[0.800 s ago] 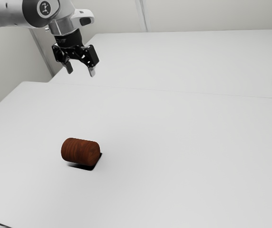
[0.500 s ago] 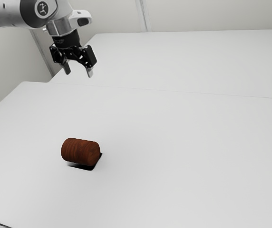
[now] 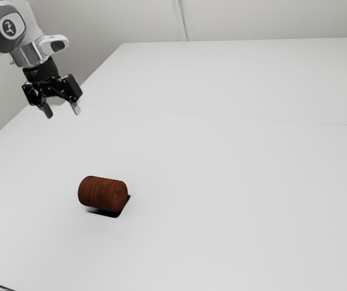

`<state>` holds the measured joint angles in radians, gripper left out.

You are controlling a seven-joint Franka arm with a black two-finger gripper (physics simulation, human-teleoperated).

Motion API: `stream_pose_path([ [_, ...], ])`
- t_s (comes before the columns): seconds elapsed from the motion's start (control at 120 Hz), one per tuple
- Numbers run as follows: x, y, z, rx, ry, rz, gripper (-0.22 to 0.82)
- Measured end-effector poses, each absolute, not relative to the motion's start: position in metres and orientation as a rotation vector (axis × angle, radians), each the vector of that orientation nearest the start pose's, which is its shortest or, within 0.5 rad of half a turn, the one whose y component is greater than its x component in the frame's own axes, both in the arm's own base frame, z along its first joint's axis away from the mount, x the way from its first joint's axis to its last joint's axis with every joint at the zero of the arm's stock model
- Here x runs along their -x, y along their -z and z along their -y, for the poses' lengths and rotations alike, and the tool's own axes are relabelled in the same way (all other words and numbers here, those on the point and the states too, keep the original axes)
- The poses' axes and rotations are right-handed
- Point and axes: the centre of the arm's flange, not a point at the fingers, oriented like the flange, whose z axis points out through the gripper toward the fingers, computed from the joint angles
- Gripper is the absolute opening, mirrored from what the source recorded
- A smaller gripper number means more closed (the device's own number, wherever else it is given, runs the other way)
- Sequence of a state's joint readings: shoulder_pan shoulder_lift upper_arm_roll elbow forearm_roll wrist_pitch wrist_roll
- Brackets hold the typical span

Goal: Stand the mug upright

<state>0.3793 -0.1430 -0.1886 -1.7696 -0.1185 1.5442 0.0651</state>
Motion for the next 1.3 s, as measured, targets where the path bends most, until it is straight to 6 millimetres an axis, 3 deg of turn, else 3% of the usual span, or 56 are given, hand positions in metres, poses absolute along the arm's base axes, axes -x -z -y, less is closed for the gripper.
stream_pose_path([
  [0.283, -0.49, -0.524, -0.132, 3.38, -0.172, 0.217, 0.6],
  [0.733, -0.479, -0.428, -0.154, 3.508, -0.069, 0.048, 0.6],
  [1.3, -0.474, -0.32, -0.179, 3.774, 0.008, 0.095, 0.6],
])
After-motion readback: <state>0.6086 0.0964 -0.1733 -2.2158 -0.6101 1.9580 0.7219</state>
